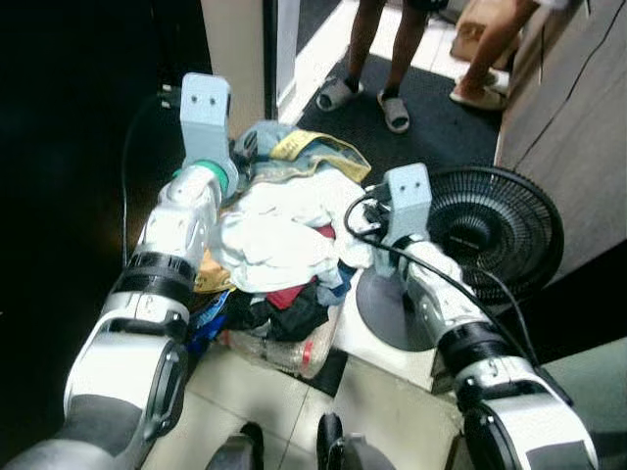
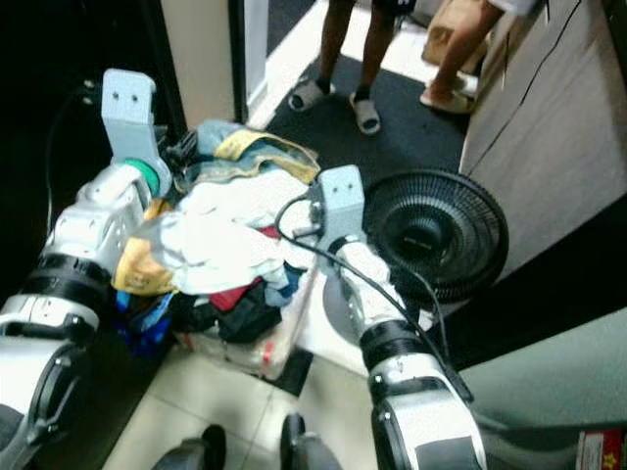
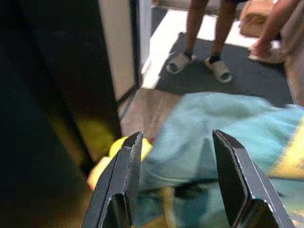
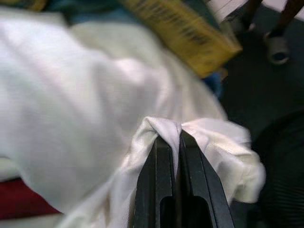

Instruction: Clothes washing

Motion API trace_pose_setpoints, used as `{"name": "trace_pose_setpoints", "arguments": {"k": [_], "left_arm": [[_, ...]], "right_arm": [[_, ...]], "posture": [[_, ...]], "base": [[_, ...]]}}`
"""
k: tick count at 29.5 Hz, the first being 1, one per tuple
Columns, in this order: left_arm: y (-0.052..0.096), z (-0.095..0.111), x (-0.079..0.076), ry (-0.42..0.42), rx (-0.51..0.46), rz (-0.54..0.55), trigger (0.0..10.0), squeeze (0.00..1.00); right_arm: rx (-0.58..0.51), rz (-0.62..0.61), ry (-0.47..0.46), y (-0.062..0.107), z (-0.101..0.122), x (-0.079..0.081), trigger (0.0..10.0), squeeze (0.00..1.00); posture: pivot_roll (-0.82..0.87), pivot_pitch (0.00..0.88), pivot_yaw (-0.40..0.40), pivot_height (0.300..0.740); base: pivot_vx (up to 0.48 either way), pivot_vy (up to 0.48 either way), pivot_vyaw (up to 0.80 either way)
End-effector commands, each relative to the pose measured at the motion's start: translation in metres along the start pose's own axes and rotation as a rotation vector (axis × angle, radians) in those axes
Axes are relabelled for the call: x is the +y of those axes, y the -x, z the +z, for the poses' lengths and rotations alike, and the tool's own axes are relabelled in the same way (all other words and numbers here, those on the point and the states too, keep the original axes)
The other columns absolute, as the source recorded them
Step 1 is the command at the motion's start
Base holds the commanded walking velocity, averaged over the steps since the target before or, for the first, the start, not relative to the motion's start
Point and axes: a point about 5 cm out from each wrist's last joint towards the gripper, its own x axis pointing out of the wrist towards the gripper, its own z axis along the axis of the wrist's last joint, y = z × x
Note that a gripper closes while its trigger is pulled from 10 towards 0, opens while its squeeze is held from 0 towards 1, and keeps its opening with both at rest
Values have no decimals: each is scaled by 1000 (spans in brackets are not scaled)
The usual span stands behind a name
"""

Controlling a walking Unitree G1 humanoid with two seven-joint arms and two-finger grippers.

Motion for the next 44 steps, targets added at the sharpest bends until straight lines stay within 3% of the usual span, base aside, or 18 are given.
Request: {"name": "trace_pose_setpoints", "arguments": {"k": [1, 5, 10, 13, 16, 19, 22, 23, 25, 27, 29, 37, 39, 44], "left_arm": [[-1, -2, 4, -7, 9, 22, 10000, 0], [-5, 12, 8, -22, -22, 36, 10000, 0], [-5, 14, -1, -20, -42, -4, 10000, 0], [-3, 17, -10, 42, -87, -28, 10000, 0], [-1, 22, -11, 68, -116, -35, 10000, 0], [9, 53, -7, 128, -221, -65, 10000, 0], [17, 67, -5, 98, -264, -105, 10000, 0], [17, 67, -5, 98, -264, -105, 10000, 0], [28, 66, -8, -10, -305, -142, 10000, 0], [28, 66, -8, -10, -305, -142, 10000, 0], [41, 55, -15, -68, -308, -176, 10000, 0], [46, 39, -25, -59, -264, -190, 10000, 0], [50, 41, -24, -58, -251, -186, 10000, 0], [53, 41, -21, -63, -242, -173, 10000, 0]], "right_arm": [[58, -1, -7, 2, -14, -1, 10000, 0], [54, -38, 5, -1, -9, -10, 10000, 0], [21, -81, -4, -1, -2, -20, 10000, 0], [-1, -85, -2, 4, -6, -24, 10000, 0], [-10, -83, 2, 8, -11, -24, 10000, 0], [-85, -41, 58, 24, -22, -14, 10000, 0], [-153, -23, 72, 33, -20, -4, 10000, 0], [-153, -23, 72, 33, -20, -4, 10000, 0], [-221, -17, 84, 39, -13, 3, 10000, 0], [-221, -17, 84, 39, -13, 3, 10000, 0], [-279, -36, 82, 42, -3, 3, 10000, 0], [-307, -118, 25, 35, 10, -14, 10000, 0], [-293, -118, -4, 34, 10, -14, 10000, 1000], [-303, -101, -42, 32, 15, -10, 10000, 1000]], "posture": [[150, 383, -16, 740], [141, 389, -9, 740], [133, 374, -3, 740], [120, 346, 1, 740], [115, 316, 6, 740], [107, 249, 26, 740], [101, 222, 37, 740], [101, 222, 37, 740], [85, 185, 51, 740], [85, 185, 51, 740], [78, 167, 61, 740], [86, 159, 66, 740], [90, 162, 65, 740], [99, 170, 62, 740]], "base": [[0, 0, 0], [0, 0, 0], [0, 0, 0], [0, 0, 0], [0, 0, 0], [0, 0, 0], [0, 0, 0], [0, 0, 0], [0, 0, 0], [0, 0, 0], [0, 0, 0], [0, 0, 0], [0, 0, 0], [0, 0, 0]]}}
